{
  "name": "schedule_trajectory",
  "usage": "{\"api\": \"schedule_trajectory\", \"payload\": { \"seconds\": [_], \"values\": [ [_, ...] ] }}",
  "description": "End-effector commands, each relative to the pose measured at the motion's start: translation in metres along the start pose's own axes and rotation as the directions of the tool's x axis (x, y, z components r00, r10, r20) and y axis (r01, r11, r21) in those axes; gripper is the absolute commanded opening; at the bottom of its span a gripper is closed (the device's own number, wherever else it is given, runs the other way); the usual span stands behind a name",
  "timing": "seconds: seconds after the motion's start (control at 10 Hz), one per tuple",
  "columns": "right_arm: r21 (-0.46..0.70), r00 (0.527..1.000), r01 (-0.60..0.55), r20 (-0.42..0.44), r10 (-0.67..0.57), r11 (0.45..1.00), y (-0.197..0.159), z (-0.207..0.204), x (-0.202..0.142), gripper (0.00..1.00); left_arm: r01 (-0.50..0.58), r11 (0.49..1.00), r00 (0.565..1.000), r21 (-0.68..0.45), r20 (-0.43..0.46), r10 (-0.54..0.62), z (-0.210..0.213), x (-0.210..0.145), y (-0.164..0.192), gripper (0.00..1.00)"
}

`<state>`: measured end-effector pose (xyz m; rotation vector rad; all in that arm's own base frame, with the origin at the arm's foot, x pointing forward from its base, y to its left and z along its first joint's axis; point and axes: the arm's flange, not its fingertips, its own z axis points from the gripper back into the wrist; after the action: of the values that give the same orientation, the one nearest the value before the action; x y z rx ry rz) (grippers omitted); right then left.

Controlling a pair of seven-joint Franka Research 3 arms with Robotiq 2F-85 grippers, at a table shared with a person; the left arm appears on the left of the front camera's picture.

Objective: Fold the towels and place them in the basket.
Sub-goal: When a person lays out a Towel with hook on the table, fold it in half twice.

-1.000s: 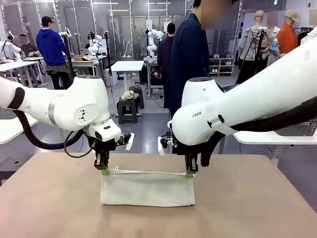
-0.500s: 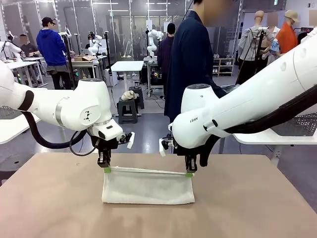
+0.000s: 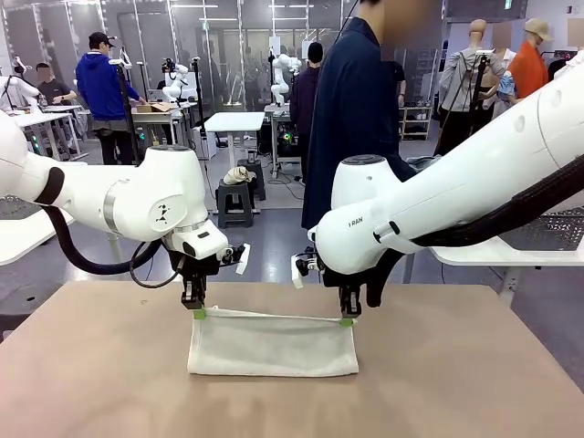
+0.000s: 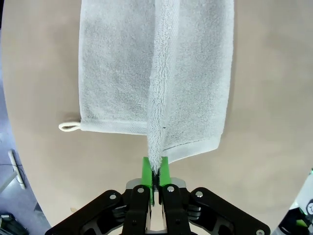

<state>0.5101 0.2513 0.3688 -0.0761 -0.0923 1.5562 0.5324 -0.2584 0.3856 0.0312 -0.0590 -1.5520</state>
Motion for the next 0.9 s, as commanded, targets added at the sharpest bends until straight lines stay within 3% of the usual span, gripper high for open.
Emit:
{"api": "schedule_trajectory", "payload": {
  "seconds": [0.0, 0.4, 0.8],
  "values": [
    [-0.011, 0.999, 0.039, 0.013, -0.039, 0.999, -0.004, 0.000, -0.003, 0.04, 0.027, 1.000, 0.999, 0.012, 0.023, -0.027, -0.005, 0.000, 0.016, 0.06],
    [-0.017, 0.998, 0.053, 0.024, -0.053, 0.998, -0.009, 0.002, -0.001, 0.04, 0.064, 0.998, 0.996, 0.007, 0.056, -0.064, -0.017, 0.003, 0.047, 0.06],
    [-0.007, 0.997, 0.074, 0.039, -0.074, 0.997, -0.024, -0.024, -0.006, 0.04, 0.066, 0.997, 0.996, -0.030, 0.062, -0.064, -0.048, 0.004, 0.060, 0.06]
  ]
}}
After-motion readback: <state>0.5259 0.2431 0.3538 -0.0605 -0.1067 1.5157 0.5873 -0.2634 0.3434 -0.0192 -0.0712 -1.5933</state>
